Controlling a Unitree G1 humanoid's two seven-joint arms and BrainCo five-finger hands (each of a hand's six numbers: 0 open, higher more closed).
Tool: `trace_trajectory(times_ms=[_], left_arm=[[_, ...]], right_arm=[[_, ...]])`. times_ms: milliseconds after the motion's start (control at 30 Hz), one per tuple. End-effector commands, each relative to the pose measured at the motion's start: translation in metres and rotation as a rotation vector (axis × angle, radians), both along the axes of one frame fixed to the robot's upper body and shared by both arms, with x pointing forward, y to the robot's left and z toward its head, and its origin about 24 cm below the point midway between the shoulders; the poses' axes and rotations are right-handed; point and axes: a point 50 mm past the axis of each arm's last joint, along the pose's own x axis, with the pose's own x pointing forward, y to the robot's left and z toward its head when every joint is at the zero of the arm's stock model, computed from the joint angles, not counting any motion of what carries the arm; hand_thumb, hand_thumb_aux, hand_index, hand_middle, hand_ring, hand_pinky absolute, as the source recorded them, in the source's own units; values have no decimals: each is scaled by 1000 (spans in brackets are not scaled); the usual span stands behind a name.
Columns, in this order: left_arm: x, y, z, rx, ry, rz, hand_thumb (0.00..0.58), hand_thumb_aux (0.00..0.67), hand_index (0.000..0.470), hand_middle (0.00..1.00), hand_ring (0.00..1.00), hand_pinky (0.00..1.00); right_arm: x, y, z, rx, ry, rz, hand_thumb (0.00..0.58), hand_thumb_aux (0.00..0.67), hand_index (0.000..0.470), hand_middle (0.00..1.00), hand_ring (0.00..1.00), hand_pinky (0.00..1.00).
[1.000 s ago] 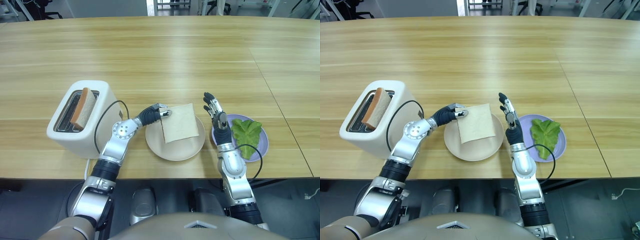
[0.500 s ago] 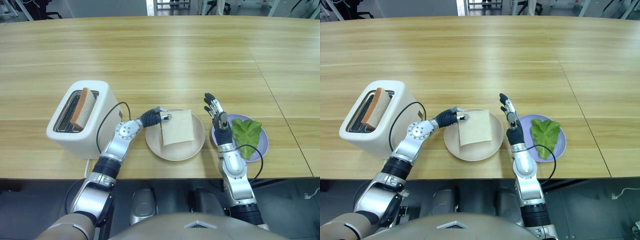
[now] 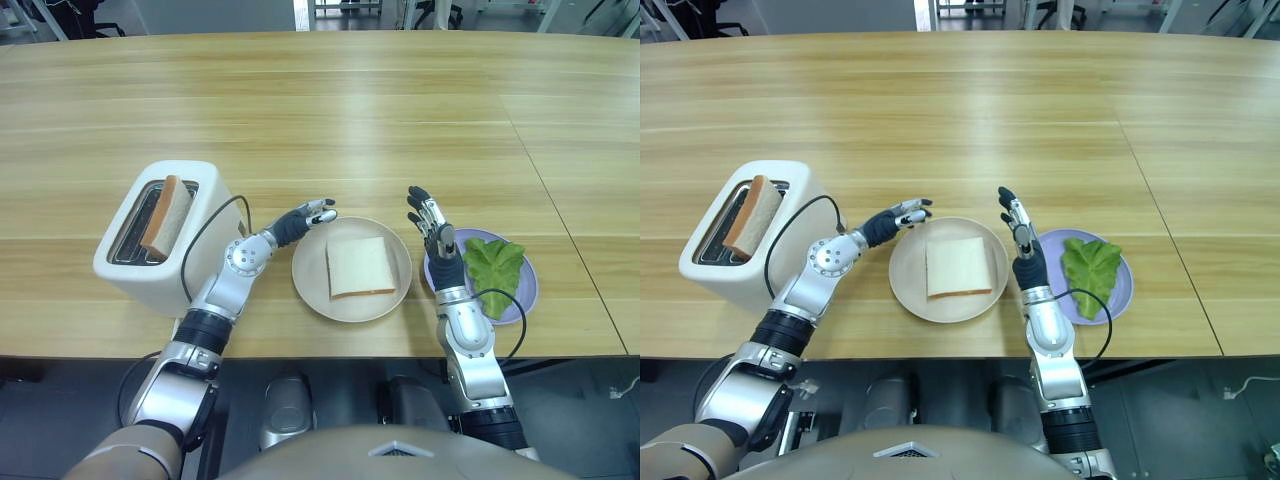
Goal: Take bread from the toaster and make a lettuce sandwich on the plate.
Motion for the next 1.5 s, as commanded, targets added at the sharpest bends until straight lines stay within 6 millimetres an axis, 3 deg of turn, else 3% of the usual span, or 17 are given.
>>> trace_trajectory(times_ms=[33, 233, 333, 467, 600, 700, 800, 1067, 1300, 1500], left_arm=[[0, 4, 9, 22, -55, 31, 0, 0, 0, 0, 0, 0], [-20, -5, 34, -236, -129, 33, 0, 0, 0, 0, 0, 0], [-36, -9, 37, -336, -170, 45, 0, 0, 0, 0, 0, 0], [-52, -5, 28, -373, -213, 147, 0, 0, 0, 0, 0, 0], [-65, 0, 8, -422, -173, 276, 0, 0, 0, 0, 0, 0], [-70, 3, 3, -436, -195, 351, 0, 0, 0, 0, 0, 0], [-73, 8, 3, -416, -256, 440, 0, 0, 0, 0, 0, 0], [-89, 22, 10, -390, -337, 559, 0, 0, 0, 0, 0, 0], [-100, 24, 11, -376, -347, 598, 0, 0, 0, 0, 0, 0], [-103, 24, 11, -361, -341, 595, 0, 0, 0, 0, 0, 0]], right_arm=[[0, -3, -1, 5, 13, -8, 0, 0, 0, 0, 0, 0], [2, -5, 4, -78, -17, 7, 0, 0, 0, 0, 0, 0], [8, -19, 14, -153, -63, -30, 0, 0, 0, 0, 0, 0], [16, -46, 19, -305, -66, -95, 0, 0, 0, 0, 0, 0], [21, -78, 18, -509, -37, -186, 0, 0, 0, 0, 0, 0], [24, -98, 18, -677, -22, -254, 0, 0, 0, 0, 0, 0], [24, -117, 17, -926, 0, -304, 0, 0, 0, 0, 0, 0], [18, -160, 10, -1343, 80, -385, 0, 0, 0, 0, 0, 0], [24, -166, 10, -1580, -12, -402, 0, 0, 0, 0, 0, 0], [26, -159, 7, -1611, -19, -375, 0, 0, 0, 0, 0, 0]])
